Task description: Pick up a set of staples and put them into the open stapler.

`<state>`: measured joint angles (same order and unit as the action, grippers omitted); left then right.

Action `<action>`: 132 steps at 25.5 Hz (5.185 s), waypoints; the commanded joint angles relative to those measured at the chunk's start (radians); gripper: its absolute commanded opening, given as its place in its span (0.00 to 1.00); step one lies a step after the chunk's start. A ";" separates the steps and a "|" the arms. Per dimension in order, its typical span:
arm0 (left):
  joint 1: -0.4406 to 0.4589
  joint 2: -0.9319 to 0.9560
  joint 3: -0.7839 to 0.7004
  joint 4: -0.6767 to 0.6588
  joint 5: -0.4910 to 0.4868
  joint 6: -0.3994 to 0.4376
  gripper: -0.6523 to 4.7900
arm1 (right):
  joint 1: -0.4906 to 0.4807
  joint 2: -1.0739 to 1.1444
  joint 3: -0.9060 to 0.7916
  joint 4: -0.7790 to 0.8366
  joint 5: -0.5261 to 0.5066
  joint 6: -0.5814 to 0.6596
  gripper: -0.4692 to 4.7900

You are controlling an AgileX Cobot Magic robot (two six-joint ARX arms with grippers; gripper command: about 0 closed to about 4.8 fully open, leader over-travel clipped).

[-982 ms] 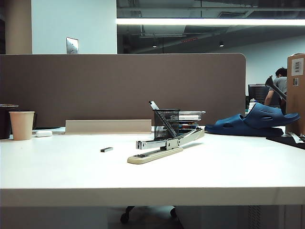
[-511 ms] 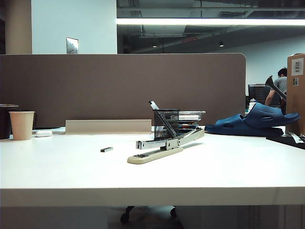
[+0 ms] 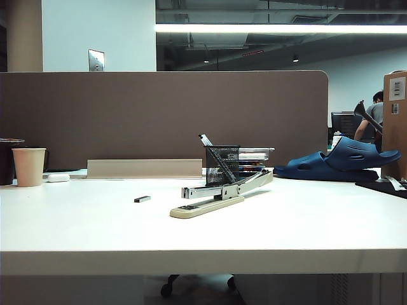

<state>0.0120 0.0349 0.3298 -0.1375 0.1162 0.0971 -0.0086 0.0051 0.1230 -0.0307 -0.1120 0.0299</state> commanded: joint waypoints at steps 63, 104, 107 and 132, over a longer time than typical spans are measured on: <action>-0.224 1.942 1.053 -0.040 0.331 0.139 0.80 | 0.003 1.082 0.690 -0.361 -0.325 0.077 0.08; -0.298 2.029 1.063 -0.275 0.105 0.180 0.32 | 0.003 1.087 0.690 -0.354 -0.381 0.078 0.08; -0.298 2.029 1.064 -0.272 0.106 0.180 0.31 | 0.003 1.087 0.690 -0.354 -0.380 0.078 0.08; -0.298 1.982 1.071 -0.227 0.203 0.180 0.18 | 0.003 1.088 0.690 -0.354 -0.380 0.078 0.08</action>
<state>-0.2859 2.0201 1.4021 -0.3771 0.3046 0.2764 -0.0055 1.0946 0.8059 -0.4004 -0.4900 0.1081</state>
